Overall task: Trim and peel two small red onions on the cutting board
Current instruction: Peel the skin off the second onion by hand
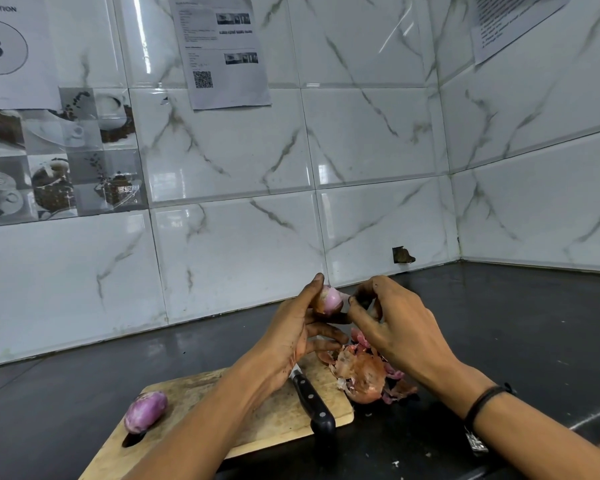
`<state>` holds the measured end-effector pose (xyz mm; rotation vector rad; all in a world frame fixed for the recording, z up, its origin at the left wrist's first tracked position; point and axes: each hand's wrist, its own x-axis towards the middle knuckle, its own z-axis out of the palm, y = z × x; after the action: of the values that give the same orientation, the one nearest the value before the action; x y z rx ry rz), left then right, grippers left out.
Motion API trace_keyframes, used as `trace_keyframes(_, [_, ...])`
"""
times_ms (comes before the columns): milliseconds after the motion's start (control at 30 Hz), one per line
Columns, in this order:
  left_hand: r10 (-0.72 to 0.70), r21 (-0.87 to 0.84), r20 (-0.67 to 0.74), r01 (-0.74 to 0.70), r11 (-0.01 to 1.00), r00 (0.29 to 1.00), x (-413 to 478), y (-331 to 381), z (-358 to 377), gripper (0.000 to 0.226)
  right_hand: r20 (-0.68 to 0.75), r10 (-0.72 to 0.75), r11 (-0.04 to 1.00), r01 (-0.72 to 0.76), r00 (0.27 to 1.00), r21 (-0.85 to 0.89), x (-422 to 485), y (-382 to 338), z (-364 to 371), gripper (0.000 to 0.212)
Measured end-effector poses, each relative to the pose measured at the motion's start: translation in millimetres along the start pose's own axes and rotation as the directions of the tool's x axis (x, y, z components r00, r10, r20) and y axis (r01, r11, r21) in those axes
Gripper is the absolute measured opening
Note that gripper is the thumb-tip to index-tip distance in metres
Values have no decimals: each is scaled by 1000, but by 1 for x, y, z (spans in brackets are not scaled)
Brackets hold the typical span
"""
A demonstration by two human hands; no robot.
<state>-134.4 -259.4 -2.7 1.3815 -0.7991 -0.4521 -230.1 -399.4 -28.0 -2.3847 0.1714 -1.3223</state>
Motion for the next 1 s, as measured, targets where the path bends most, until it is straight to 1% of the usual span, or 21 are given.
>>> trace_keyframes(200, [-40,-34,-19,39,999,999,-2,3,1,56,-4,55,995,-55,998,-78,1,5,1,18])
trace_keyframes(400, [-61,-65,-14,60,996,998,-4,5,-3,53,47,101,987,-94,994,-132,0,9,2,19])
trace_keyframes(567, [-71,-29,-22,71,997,997,-2,1,-6,58,95,12,996,-4,995,-85,2,11,5,10])
trace_keyframes(667, [-78,2,-40,78,997,996,-2,-1,-7,60,51,-47,999,46,998,6,2,11,7,25])
trace_keyframes(700, [-81,10,-47,82,997,996,-2,-1,-7,61,34,-87,995,85,996,43,2,10,6,27])
trace_keyframes(767, [-84,38,-55,86,996,995,-2,-2,-7,65,5,-184,974,182,983,134,1,5,4,23])
trace_keyframes(833, [-83,64,-80,88,994,993,-3,-1,-6,71,8,-256,949,250,967,191,0,2,1,29])
trace_keyframes(933, [-74,71,-109,82,994,991,-5,0,-4,71,45,-294,943,282,955,176,1,0,3,40])
trace_keyframes(1000, [-81,74,-102,89,993,991,-7,0,-3,69,19,-299,940,292,954,176,2,3,5,43])
